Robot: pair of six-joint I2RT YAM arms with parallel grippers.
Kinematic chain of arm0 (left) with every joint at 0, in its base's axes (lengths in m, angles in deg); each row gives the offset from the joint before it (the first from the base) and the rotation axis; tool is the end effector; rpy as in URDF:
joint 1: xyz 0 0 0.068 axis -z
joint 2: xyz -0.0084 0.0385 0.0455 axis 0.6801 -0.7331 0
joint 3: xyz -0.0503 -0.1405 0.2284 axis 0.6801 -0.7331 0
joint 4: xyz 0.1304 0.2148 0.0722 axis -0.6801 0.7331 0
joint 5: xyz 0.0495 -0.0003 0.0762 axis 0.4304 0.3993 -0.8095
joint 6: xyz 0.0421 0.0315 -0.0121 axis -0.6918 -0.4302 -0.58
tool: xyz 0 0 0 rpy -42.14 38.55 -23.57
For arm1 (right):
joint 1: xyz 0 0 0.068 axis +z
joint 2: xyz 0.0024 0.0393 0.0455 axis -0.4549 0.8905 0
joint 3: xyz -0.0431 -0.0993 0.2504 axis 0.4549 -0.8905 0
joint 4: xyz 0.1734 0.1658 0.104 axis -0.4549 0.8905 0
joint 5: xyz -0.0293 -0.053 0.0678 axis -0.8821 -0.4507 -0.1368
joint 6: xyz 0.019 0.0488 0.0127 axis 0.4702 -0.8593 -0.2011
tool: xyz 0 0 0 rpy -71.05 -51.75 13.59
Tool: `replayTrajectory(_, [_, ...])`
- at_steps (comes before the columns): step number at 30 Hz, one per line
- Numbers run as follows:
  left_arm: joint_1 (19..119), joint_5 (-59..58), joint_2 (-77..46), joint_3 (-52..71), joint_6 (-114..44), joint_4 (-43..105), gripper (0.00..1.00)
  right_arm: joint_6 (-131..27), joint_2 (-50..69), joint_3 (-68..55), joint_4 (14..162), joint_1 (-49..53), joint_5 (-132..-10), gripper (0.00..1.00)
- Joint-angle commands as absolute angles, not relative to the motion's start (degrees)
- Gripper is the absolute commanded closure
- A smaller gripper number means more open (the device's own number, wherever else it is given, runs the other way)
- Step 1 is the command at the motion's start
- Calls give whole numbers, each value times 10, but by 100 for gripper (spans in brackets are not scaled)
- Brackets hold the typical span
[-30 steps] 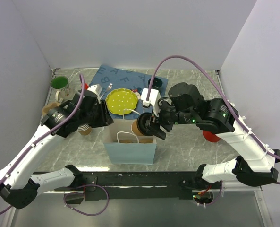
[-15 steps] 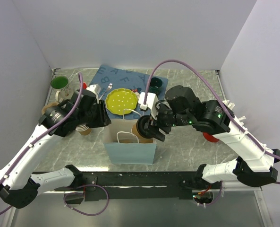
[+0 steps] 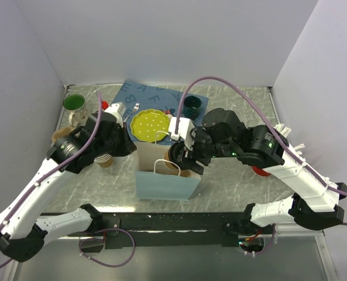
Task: Pack the takeout coffee
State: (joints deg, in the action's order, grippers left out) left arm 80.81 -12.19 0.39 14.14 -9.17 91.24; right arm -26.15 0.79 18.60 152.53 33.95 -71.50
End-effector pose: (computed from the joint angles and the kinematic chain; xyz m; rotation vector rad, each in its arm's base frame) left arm 0.1470 -0.1121 0.4000 -0.0182 2.3591 -0.6071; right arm 0.1003 0.1896 0.4687 -1.5063 1.6871 0.5295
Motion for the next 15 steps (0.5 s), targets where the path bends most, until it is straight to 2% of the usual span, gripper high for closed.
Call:
replayTrajectory(1, [810, -101, 58, 110, -135, 747, 99, -237, 22, 224, 1526, 384, -781, 59])
replayTrajectory(7, [813, -60, 104, 49, -146, 678, 99, -260, 38, 219, 1537, 434, -884, 59])
replayTrajectory(15, [813, -6, 185, -33, -152, 645, 99, -250, 17, 126, 1500, 501, -995, 60])
